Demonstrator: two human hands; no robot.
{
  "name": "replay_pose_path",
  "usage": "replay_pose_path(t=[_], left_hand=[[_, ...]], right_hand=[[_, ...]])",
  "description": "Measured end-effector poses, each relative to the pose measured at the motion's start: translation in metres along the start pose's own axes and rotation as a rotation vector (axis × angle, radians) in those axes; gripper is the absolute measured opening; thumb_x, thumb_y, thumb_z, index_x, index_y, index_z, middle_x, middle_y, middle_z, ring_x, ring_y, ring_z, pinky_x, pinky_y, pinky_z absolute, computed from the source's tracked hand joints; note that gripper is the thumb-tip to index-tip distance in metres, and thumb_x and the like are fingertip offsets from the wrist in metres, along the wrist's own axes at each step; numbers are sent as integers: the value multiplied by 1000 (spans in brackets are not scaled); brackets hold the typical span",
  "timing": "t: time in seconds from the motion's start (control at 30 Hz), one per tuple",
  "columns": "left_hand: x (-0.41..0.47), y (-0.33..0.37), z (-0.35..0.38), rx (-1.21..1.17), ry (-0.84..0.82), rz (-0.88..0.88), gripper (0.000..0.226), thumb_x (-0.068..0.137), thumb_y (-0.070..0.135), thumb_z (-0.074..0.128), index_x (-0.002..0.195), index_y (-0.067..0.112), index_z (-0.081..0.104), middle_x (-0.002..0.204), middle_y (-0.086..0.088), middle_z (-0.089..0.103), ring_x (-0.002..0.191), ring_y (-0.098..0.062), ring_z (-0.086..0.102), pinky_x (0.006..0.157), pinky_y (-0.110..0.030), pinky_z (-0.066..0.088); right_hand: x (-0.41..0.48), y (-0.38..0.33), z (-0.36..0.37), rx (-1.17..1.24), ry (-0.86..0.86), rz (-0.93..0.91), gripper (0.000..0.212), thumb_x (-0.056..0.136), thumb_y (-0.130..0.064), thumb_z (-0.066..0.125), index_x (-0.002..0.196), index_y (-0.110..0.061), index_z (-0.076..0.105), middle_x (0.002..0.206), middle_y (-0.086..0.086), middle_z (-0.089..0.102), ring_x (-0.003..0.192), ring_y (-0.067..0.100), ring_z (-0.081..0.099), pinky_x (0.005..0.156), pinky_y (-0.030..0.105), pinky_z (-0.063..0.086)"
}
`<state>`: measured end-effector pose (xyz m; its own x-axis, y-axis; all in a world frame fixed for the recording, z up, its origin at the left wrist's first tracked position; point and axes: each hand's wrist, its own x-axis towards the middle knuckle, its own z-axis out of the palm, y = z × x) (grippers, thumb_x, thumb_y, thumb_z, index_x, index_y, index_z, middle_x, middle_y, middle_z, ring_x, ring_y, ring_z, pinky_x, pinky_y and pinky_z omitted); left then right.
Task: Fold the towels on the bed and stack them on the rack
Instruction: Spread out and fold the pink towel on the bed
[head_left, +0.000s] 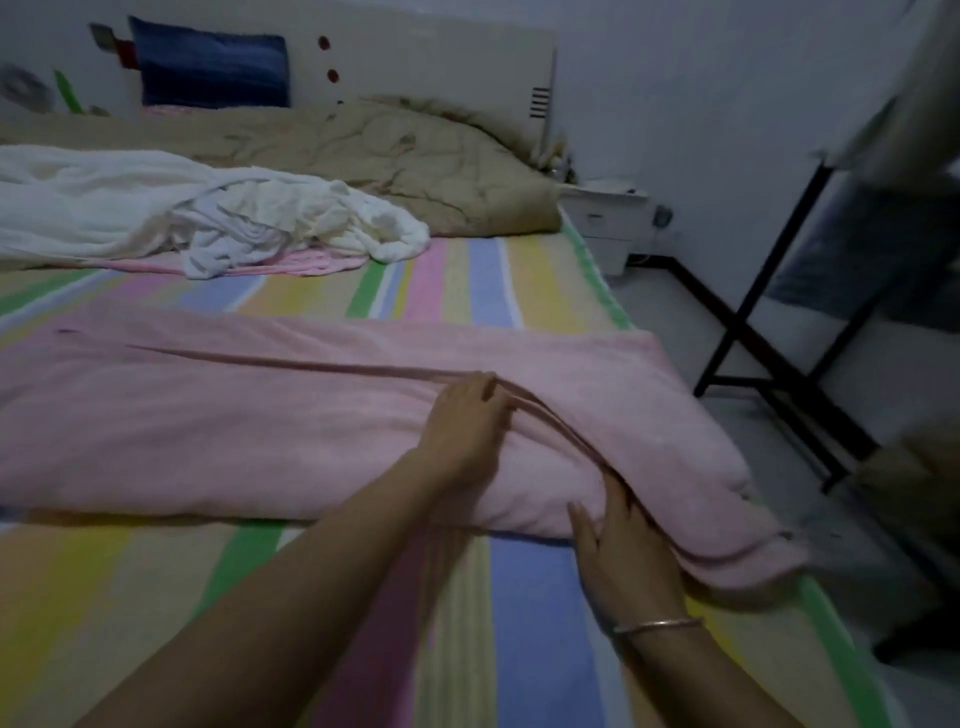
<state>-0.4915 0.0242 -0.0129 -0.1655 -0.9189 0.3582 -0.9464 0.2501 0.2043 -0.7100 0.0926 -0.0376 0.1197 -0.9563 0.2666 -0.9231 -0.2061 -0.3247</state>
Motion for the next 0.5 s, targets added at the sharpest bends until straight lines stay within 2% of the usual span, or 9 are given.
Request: replay_pose_path(t=[0.07, 0.13, 0.2, 0.27, 0.3, 0.33, 0.4, 0.43, 0.5], left_hand=[[12, 6, 9, 48, -33, -27, 44, 88, 26, 43, 129, 18, 57, 151, -14, 36, 139, -32, 34, 111, -41, 28], [24, 6, 13, 77, -19, -28, 43, 91, 28, 38, 128, 16, 58, 153, -14, 34, 140, -31, 32, 112, -40, 26], [35, 5, 15, 80, -19, -33, 33, 93, 23, 45, 121, 14, 60, 146, -14, 44, 134, -31, 40, 109, -38, 29], [43, 5, 16, 71, -24, -68, 25, 92, 19, 50, 114, 14, 59, 123, -13, 60, 115, -33, 54, 97, -35, 34], [48, 5, 17, 68, -25, -98, 22, 91, 18, 50, 112, 13, 57, 112, -13, 64, 105, -34, 57, 90, -36, 36], [51, 5, 18, 59, -24, -129, 22, 91, 18, 50, 111, 12, 55, 105, -14, 65, 98, -35, 58, 85, -37, 38], [58, 2, 22, 27, -26, -167, 26, 91, 22, 53, 115, 11, 52, 103, -13, 67, 97, -35, 60, 81, -39, 43], [61, 0, 22, 22, -45, -181, 31, 91, 26, 55, 118, 12, 51, 107, -10, 68, 100, -33, 60, 83, -38, 45], [70, -6, 20, 55, -113, -179, 35, 91, 34, 57, 121, 17, 53, 114, -4, 66, 108, -28, 59, 88, -36, 45]], right_hand=[[10, 21, -5, 38, 24, -61, 70, 93, -62, 23, 149, -21, 22, 149, 7, 37, 135, 24, 37, 113, 37, 31], [29, 37, -15, -33, 30, -117, 68, 93, -62, 16, 151, -27, 14, 153, 4, 29, 136, 22, 34, 111, 37, 31], [55, 53, -25, -179, -9, -140, 67, 93, -63, 9, 152, -31, 4, 159, 1, 11, 137, 25, 30, 107, 42, 32], [87, 68, -35, -344, -99, -125, 69, 90, -65, 3, 152, -34, 5, 161, -3, 0, 143, 26, 16, 112, 49, 18], [103, 76, -38, -395, -141, -112, 70, 88, -65, 0, 151, -35, 13, 161, -4, 6, 144, 26, 12, 115, 51, 7], [116, 83, -41, -419, -183, -98, 68, 90, -63, 2, 147, -36, 25, 158, -5, 20, 144, 25, 17, 115, 53, 3], [136, 95, -50, -393, -227, -65, 52, 96, -54, 19, 129, -32, 52, 139, -1, 51, 125, 26, 46, 112, 49, 23], [144, 100, -54, -377, -206, -66, 44, 96, -49, 28, 119, -28, 59, 128, 2, 59, 114, 27, 54, 103, 43, 36], [159, 106, -59, -322, -121, -115, 35, 95, -39, 40, 121, -23, 59, 125, 4, 58, 111, 26, 53, 92, 36, 44]])
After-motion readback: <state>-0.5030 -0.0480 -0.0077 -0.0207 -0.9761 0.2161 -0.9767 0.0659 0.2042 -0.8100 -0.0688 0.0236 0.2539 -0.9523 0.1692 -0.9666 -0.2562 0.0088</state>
